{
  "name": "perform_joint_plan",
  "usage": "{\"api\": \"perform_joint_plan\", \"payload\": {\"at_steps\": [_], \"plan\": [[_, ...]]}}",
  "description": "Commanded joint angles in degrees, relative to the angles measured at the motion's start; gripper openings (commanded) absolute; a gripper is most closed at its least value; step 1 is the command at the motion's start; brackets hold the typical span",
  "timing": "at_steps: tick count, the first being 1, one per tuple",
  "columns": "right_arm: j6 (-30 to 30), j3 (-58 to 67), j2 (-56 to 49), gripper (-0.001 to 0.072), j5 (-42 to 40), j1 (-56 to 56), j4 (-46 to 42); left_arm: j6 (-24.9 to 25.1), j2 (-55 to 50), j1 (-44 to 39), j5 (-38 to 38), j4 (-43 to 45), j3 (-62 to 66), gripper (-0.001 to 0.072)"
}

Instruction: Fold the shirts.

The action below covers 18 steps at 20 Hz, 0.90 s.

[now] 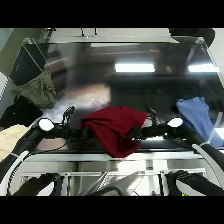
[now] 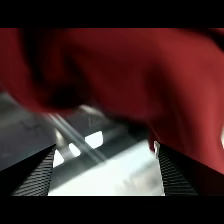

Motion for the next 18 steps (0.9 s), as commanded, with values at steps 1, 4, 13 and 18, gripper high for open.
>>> {"api": "perform_joint_plan", "payload": {"at_steps": [1, 4, 13, 18], "plan": [[-10.8, 0.0, -6.5, 0.0583, -0.3, 5.6, 14.6, 2.1, -6.3, 1.6, 5.0, -0.2, 2.8, 0.07], [-11.8, 0.2, -7.8, 0.0573, -2.9, 6.2, 18.1, 5.7, -12.3, 3.0, 2.6, -0.2, 8.0, 0.0434], [-12.7, 5.1, -6.1, 0.0018, 0.5, 2.9, 14.6, 7.8, -13.7, 7.4, -6.0, -0.2, 14.8, 0.0023], [-10.1, 15.2, 3.2, 0.0018, 17.9, -10.3, 13.4, 7.4, 0.2, 11.4, -15.1, -0.7, 25.6, 0.0022]]}}
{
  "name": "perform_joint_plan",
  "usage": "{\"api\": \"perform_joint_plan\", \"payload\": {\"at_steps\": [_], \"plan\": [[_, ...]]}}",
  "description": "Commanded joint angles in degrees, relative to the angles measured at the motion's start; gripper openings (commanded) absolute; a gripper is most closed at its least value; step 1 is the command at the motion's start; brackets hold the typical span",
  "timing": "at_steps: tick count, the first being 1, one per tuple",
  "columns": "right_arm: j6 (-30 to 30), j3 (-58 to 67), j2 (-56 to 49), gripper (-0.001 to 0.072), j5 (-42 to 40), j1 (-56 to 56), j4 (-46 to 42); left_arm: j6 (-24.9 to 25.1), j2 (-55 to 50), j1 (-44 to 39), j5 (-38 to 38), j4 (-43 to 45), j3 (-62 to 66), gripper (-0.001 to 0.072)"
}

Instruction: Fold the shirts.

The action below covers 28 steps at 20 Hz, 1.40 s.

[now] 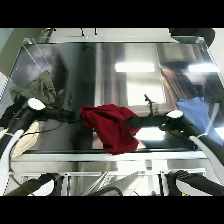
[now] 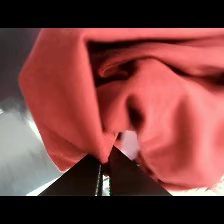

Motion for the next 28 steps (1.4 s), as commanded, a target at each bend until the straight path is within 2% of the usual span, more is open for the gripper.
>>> {"api": "perform_joint_plan", "payload": {"at_steps": [1, 4, 8, 11, 13, 16, 20, 24, 28], "plan": [[2.2, 9.1, 7.9, 0.0017, 14.0, -8.5, -0.7, -0.4, 9.8, 2.5, -7.2, -0.6, 9.6, 0.0022], [3.7, 20.8, 17.2, 0.0018, 18.9, -12.2, -0.7, -2.5, 18.2, 2.7, -9.9, -0.5, 22.4, 0.0022], [4.8, 34.2, 28.0, 0.0018, 18.0, -12.2, -2.8, -3.3, 26.8, 2.8, -10.7, -1.8, 37.6, 0.0022], [8.6, 37.1, 33.6, 0.0018, 13.4, -12.2, -16.6, -4.8, 30.2, 2.7, -11.7, 4.7, 43.4, 0.0022], [11.4, 37.0, 33.7, 0.0018, 12.3, -12.2, -25.7, -4.8, 29.2, 2.7, -14.2, 7.5, 43.8, 0.0022], [12.4, 34.3, 27.8, 0.0018, 12.4, -12.1, -28.6, -4.7, 20.2, 2.5, -21.4, 6.6, 43.8, 0.0022], [10.7, 27.4, 15.1, 0.0019, 12.3, -9.8, -28.6, -3.7, 2.1, -2.4, -27.3, 6.5, 43.5, 0.0023], [9.0, 22.6, 0.1, 0.0019, 8.0, -6.8, -28.6, 2.4, -14.6, -7.0, -22.8, 6.6, 36.7, 0.0023], [8.5, 22.6, -14.8, 0.0025, 3.1, -6.4, -28.6, 3.3, -28.5, -4.6, -15.2, 10.0, 37.7, 0.0023]]}}
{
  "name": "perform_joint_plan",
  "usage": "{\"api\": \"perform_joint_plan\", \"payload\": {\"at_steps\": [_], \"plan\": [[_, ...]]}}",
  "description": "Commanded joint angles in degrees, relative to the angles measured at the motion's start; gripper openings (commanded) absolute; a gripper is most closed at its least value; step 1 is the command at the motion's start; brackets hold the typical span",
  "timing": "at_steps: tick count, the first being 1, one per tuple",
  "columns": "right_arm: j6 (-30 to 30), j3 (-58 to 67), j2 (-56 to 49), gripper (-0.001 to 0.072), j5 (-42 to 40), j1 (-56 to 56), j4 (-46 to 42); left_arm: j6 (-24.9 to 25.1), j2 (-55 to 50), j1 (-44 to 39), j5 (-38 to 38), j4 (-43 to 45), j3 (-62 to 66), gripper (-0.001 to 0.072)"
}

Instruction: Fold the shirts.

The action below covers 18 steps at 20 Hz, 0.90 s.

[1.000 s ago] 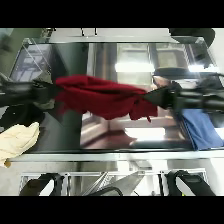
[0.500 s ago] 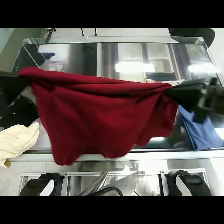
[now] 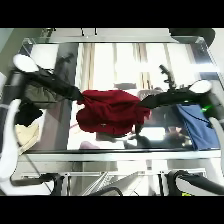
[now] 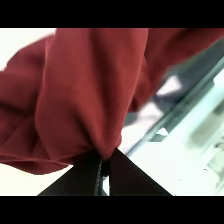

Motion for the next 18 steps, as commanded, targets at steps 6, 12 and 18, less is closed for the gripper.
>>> {"api": "perform_joint_plan", "payload": {"at_steps": [6, 12, 18], "plan": [[0.4, 3.2, -12.3, 0.0524, -3.6, -4.9, -0.3, -8.9, -17.2, 5.7, -3.6, 1.7, 16.4, 0.0702], [1.2, -0.6, -7.1, 0.0434, 4.0, -14.9, -1.3, -11.4, -3.9, -1.1, -0.9, -9.0, -5.9, 0.0702], [0.5, -11.2, -7.3, 0.0435, -2.5, -13.0, -0.9, -12.9, 4.8, -19.6, 26.1, -16.7, -36.6, 0.0701]]}}
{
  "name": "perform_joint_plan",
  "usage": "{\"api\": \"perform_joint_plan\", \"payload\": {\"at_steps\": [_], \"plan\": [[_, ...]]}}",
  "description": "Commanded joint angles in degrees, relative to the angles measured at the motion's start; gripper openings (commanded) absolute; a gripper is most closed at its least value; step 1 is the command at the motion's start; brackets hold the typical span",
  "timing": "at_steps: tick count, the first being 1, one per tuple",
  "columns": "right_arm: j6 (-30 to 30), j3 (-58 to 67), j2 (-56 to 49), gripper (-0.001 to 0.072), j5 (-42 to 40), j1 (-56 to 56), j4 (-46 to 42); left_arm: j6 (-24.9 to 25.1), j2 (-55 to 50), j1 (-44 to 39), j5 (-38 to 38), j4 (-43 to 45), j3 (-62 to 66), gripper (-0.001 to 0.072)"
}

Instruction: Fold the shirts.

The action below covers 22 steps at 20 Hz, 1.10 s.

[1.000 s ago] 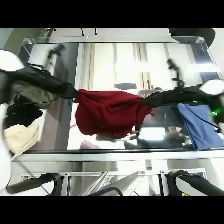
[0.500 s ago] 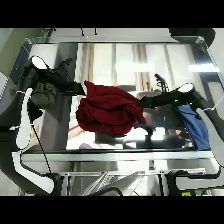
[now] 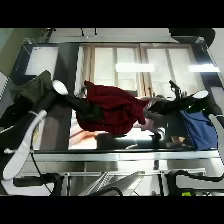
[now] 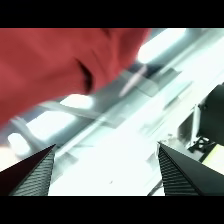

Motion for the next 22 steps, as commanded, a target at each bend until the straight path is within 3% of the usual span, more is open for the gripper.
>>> {"api": "perform_joint_plan", "payload": {"at_steps": [1, 7, 10, 11, 13, 16, 21, 22], "plan": [[-0.7, -3.9, -0.1, 0.0435, -3.3, 1.2, 0.2, -1.8, 2.7, -9.8, 17.9, -6.1, -13.0, 0.0701], [-2.6, -3.9, -0.1, 0.0435, -3.5, 3.5, 4.3, -2.3, -3.9, -16.6, 30.6, -10.0, -12.6, 0.07], [-2.8, -3.9, -0.1, 0.0435, -5.2, 3.5, 5.2, -2.4, -6.9, -16.1, 32.2, -8.0, -9.6, 0.07], [-2.8, -3.9, -0.1, 0.0435, -6.3, 3.5, 5.2, -2.5, -8.0, -15.6, 32.0, -7.0, -8.3, 0.0669], [-2.8, -3.9, -0.5, 0.0435, -8.6, 3.8, 5.4, -2.6, -9.9, -14.8, 30.8, -4.9, -5.7, 0.0294], [-2.8, -3.9, -2.3, 0.0435, -11.1, 5.5, 5.4, -2.6, -10.7, -14.2, 28.6, -3.6, -3.2, 0.0022], [-2.9, -3.5, -6.4, 0.0433, -13.0, 7.2, 6.1, -2.8, -7.6, -13.8, 28.6, -1.9, -2.6, 0.0022], [-4.4, -3.4, -7.1, 0.0353, -13.4, 7.2, 8.3, -2.8, -7.0, -13.3, 28.4, -1.9, -2.6, 0.0022]]}}
